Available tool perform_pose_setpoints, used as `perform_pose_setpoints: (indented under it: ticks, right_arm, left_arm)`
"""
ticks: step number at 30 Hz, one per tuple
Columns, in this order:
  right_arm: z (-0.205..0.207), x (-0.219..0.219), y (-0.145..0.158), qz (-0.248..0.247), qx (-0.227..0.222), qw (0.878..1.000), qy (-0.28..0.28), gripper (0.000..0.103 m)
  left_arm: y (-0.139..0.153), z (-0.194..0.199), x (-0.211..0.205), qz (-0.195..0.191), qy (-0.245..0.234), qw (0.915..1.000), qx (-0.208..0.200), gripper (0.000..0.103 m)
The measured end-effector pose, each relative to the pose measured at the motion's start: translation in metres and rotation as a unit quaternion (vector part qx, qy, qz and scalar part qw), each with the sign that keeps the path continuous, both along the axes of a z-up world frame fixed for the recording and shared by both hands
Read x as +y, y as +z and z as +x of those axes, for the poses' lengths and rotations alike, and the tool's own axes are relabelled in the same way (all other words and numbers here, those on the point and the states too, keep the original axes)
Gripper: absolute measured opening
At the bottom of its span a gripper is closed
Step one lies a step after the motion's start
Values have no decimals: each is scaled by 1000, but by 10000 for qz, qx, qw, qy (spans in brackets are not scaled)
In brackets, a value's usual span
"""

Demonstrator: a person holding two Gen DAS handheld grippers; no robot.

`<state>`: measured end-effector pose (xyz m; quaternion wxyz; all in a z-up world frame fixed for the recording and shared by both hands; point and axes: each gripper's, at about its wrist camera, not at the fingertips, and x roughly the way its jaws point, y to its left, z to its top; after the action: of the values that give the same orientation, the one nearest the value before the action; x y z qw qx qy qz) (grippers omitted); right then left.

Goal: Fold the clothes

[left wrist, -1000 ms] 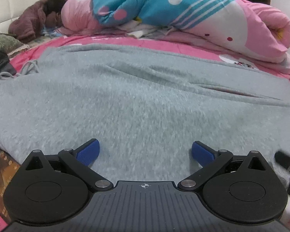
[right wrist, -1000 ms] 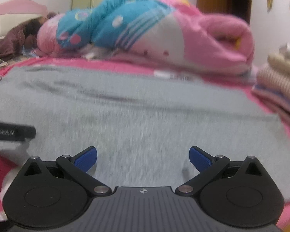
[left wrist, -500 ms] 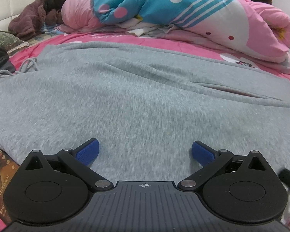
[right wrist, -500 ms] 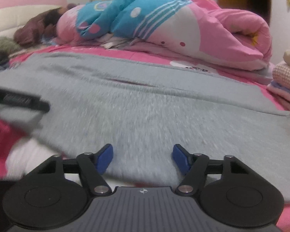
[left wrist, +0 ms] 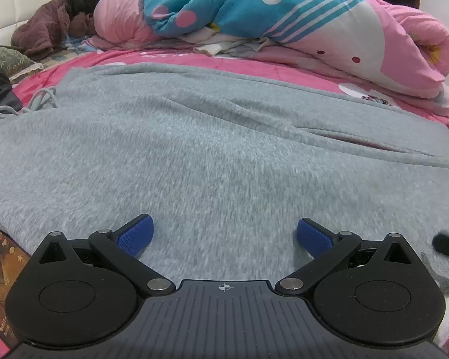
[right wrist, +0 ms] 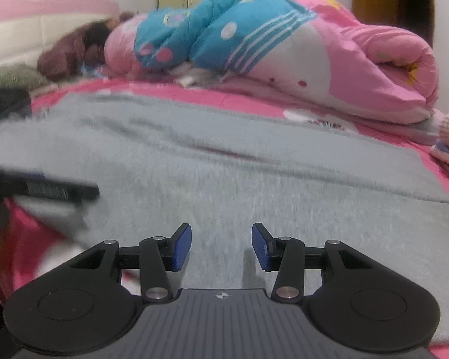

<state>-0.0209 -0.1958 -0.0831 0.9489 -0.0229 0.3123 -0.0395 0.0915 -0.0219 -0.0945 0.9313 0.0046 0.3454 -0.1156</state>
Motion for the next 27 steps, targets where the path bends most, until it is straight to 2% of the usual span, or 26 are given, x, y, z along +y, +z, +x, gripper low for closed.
perform_pose_setpoints:
  ticks: [2, 4, 5, 7, 10, 14, 18, 23, 27]
  right_arm:
    - [-6, -8, -14, 146, 73, 9999, -54, 47]
    - [-12, -12, -15, 231, -26, 9997, -79, 47]
    - [-11, -10, -15, 171, -13, 9998, -88, 48]
    - [-10, -5, -15, 50, 13, 9999, -106, 49]
    - [-9, -5, -15, 44, 42, 9999, -135, 49]
    - [-7, -6, -14, 83, 62, 9998, -155, 49]
    - [-9, -2, -9, -11, 110, 9998, -182, 49]
    - [0, -5, 6, -91, -152, 9993, -338, 49]
    - [14, -21, -8, 324, 56, 9979, -562, 50]
  left_arm:
    - [10, -8, 6, -247, 102, 9993, -253, 100]
    - [25, -23, 8, -512, -103, 9952, -833, 103]
    - [28, -26, 6, -500, -187, 9939, -970, 103]
    - [22, -23, -4, -368, -361, 9959, -749, 103]
    - [1, -10, -22, -147, -627, 9979, 22, 103]
    - [-1, -15, -36, 83, -789, 9968, -107, 103]
    - [-3, -16, -36, 64, -830, 9965, -90, 103]
    - [-4, -16, -35, 49, -871, 9962, -75, 103]
    - [-4, -14, -34, 41, -879, 9961, -63, 103]
